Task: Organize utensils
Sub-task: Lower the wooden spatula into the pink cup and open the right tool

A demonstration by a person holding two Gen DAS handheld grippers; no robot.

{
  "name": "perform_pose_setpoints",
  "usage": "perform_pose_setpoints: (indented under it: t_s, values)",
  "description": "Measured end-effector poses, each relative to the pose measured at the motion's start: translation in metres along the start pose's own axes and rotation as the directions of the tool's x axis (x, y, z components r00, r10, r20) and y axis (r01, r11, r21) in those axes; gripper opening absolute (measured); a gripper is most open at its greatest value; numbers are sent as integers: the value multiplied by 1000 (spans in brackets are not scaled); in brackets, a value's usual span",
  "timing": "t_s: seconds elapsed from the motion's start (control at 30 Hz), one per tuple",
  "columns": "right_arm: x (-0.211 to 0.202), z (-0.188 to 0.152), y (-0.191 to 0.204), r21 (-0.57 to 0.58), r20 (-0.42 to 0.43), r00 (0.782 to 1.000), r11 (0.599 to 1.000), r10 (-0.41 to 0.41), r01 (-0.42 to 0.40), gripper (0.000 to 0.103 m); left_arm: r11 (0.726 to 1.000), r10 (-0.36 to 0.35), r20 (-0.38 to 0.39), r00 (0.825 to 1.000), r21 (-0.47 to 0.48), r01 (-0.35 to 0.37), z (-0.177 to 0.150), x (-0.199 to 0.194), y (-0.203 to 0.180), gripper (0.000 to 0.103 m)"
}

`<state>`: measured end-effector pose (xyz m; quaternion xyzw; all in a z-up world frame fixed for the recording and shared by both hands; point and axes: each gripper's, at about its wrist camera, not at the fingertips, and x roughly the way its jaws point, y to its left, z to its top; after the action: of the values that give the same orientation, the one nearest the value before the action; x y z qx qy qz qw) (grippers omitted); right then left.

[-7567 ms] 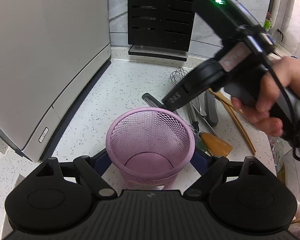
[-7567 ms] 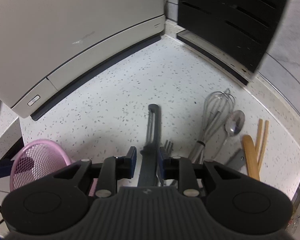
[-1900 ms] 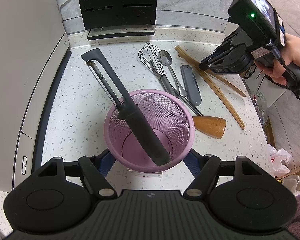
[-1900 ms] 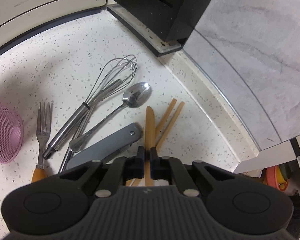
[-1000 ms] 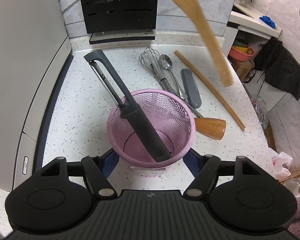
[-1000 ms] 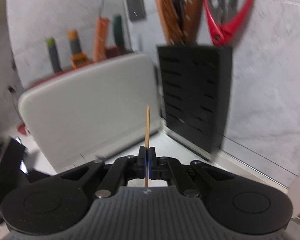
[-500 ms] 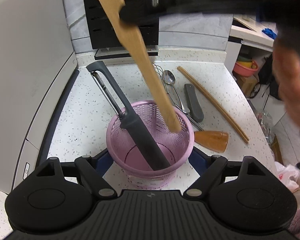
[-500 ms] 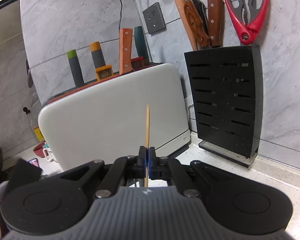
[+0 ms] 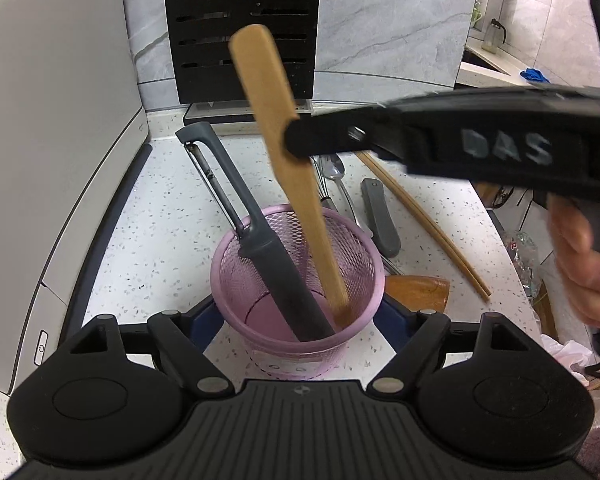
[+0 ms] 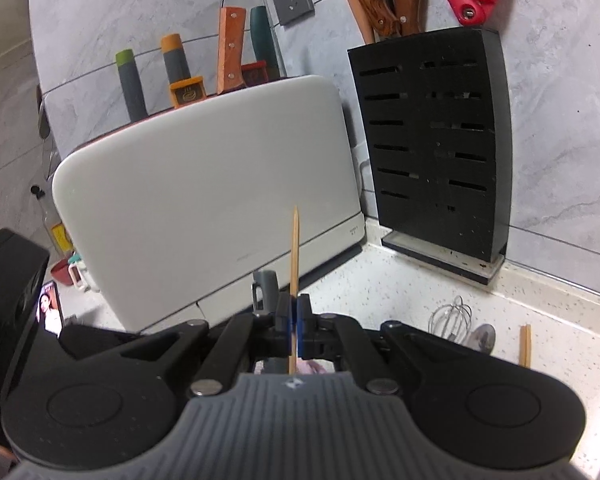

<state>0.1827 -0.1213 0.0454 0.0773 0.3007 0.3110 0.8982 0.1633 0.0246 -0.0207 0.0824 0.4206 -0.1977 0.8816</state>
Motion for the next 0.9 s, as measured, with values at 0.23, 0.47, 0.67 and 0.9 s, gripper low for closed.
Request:
perform_pose_setpoints:
  t_s: [0.23, 0.47, 0.67, 0.9]
  values:
    - [-17, -8, -6, -8, -61, 998, 1000, 18, -19, 0, 1000, 3, -17, 1000, 9, -3, 3, 0, 0, 92]
    - [-10, -6, -23, 70, -98, 995, 997, 17, -10, 0, 1000, -1, -26, 1000, 1, 1, 4, 2, 1, 90]
    - [9, -11, -22, 58, -225, 973, 998, 45, -33, 0, 1000, 0, -29, 1000, 4, 0, 4, 3, 0, 88]
    - [5, -9, -19, 30, -230, 972, 999, 42, -36, 1, 1000, -1, -35, 999, 10, 1, 4, 3, 1, 87]
